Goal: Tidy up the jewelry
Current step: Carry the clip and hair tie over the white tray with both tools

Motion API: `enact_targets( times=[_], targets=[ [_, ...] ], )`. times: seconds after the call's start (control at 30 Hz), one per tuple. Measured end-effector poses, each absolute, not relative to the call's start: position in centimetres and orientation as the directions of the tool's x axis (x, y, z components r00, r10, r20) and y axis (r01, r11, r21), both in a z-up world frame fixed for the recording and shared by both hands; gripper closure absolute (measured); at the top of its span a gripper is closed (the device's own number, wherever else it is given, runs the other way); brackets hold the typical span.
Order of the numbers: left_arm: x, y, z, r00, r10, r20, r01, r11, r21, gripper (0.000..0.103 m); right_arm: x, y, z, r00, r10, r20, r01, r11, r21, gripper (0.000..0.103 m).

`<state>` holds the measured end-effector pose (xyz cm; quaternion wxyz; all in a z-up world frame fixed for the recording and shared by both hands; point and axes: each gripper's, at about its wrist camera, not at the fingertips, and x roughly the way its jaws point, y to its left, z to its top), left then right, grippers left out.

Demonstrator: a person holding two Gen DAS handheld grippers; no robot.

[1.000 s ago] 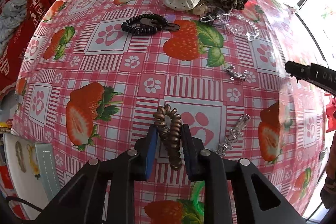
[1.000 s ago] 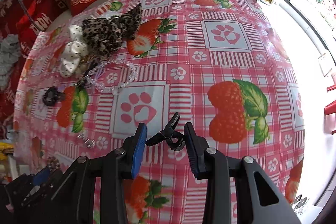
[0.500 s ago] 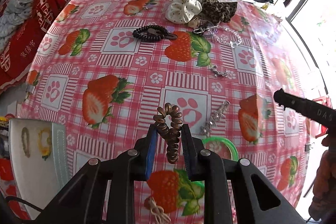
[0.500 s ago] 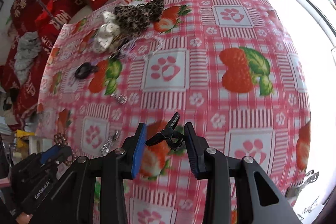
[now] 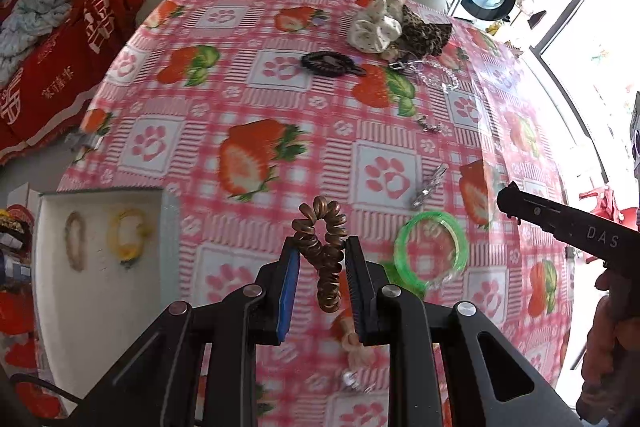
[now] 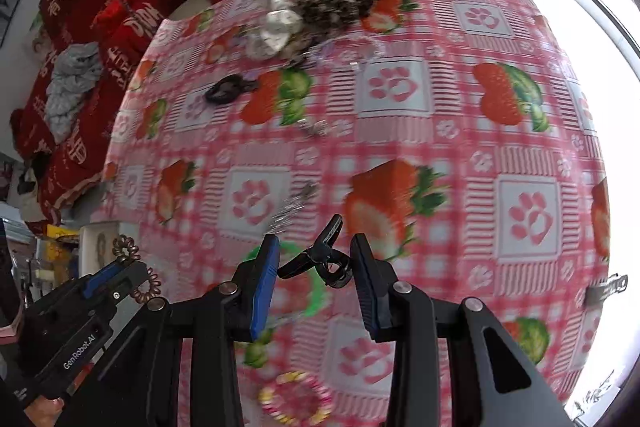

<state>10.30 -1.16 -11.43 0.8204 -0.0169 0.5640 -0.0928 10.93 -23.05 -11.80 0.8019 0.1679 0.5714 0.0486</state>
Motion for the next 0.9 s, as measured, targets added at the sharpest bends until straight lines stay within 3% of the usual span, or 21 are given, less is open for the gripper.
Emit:
enact_targets(
  times=[0.5,0.9],
  targets=[
    [6.2,13.0,-11.5,0.353,-0.070,-0.933,-0.020,0.996,-0.082,0.073,9.4,-7.3,-10.0,0.291,0.367,-0.884,-0.067,0.929,0.364,0.063],
    [5.2,21.3,-15.5,0.299,0.027,-0.954,-0.132,0.991,-0.013,0.073,9.8,4.4,-12.1,0.198,0.439,-0.876,-0.211,0.892,0.399,0.063]
  ],
)
